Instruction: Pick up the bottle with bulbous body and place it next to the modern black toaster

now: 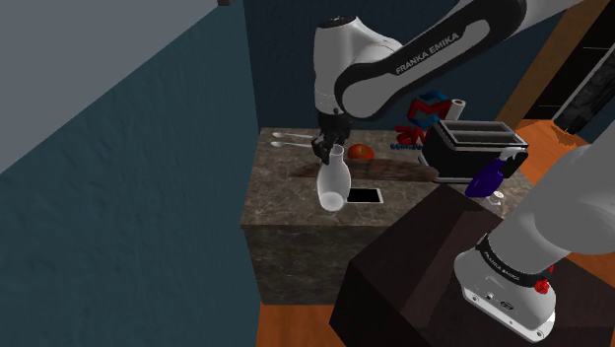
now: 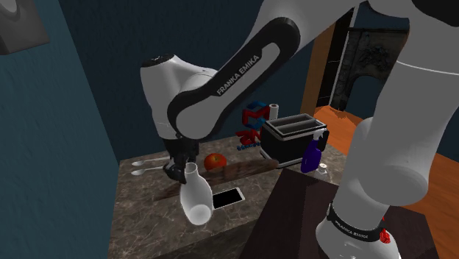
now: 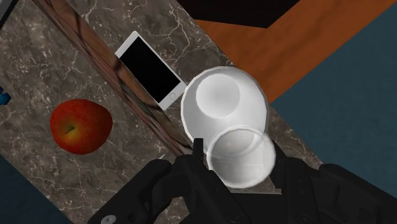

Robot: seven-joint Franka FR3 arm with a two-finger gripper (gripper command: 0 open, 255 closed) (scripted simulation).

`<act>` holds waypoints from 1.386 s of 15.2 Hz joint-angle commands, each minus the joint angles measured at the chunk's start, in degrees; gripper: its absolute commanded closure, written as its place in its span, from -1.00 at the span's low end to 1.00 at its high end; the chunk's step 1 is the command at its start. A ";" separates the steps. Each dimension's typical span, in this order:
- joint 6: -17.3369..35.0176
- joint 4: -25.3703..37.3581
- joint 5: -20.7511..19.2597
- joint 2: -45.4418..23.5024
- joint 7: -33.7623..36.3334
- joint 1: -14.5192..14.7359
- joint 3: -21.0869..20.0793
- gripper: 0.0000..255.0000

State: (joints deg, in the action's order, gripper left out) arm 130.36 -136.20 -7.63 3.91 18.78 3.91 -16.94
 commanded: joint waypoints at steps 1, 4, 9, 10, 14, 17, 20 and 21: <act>-1.52 0.76 0.48 0.88 -0.55 0.01 0.08 1.00; -3.85 1.78 1.20 2.30 -1.27 0.08 0.16 1.00; -7.74 3.74 2.17 4.38 -2.32 0.19 0.34 1.00; -8.52 4.17 2.34 4.76 -2.50 0.21 0.38 1.00; -11.63 6.01 2.91 6.12 -3.20 0.27 0.54 1.00; -13.95 7.51 3.25 7.00 -3.66 0.30 0.66 1.00; -16.27 9.13 3.53 7.76 -4.08 0.32 0.77 1.00; -17.04 9.69 3.61 7.98 -4.21 0.32 0.81 1.00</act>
State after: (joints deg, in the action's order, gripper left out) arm 114.10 -126.87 -4.14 11.45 14.69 4.20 -16.17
